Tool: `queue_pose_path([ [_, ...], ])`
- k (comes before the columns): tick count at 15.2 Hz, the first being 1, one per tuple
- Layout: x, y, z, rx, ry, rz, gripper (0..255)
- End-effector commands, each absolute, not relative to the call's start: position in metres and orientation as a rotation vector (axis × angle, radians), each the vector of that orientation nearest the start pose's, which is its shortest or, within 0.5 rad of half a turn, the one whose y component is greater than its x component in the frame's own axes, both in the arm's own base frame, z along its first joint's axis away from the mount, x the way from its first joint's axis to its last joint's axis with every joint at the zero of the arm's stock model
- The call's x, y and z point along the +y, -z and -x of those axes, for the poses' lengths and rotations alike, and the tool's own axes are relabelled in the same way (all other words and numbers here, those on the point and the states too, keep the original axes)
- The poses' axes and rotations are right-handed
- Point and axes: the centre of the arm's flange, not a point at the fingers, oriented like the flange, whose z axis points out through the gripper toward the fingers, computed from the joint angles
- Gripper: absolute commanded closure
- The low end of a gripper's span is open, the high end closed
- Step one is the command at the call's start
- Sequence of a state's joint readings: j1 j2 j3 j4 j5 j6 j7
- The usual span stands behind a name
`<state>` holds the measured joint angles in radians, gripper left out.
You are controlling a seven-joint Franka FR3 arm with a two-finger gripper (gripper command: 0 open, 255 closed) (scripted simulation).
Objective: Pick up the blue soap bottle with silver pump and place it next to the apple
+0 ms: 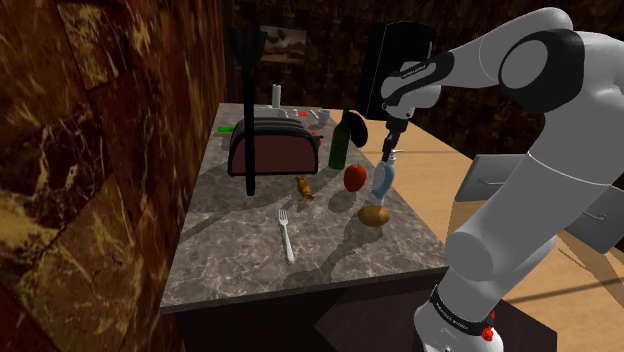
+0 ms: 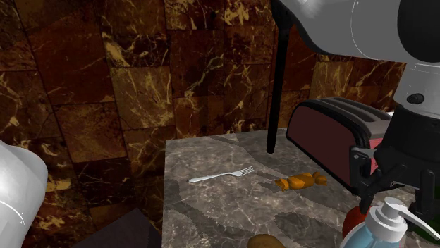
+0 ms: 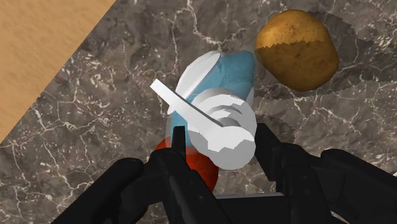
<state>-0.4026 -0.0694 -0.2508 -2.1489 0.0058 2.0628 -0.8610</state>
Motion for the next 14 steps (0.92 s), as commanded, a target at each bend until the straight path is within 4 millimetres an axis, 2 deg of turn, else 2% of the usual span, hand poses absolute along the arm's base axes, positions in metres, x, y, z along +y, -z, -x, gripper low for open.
queue_pose_path([
  [1,-0.318,-0.43,-0.414,-0.319,0.003,3.096,0],
  [6,-0.318,-0.43,-0.414,-0.319,0.003,3.096,0],
  [10,-0.32,-0.48,-0.414,-0.319,0.003,3.096,0],
  [14,-0.32,-0.48,-0.414,-0.319,0.003,3.096,0],
])
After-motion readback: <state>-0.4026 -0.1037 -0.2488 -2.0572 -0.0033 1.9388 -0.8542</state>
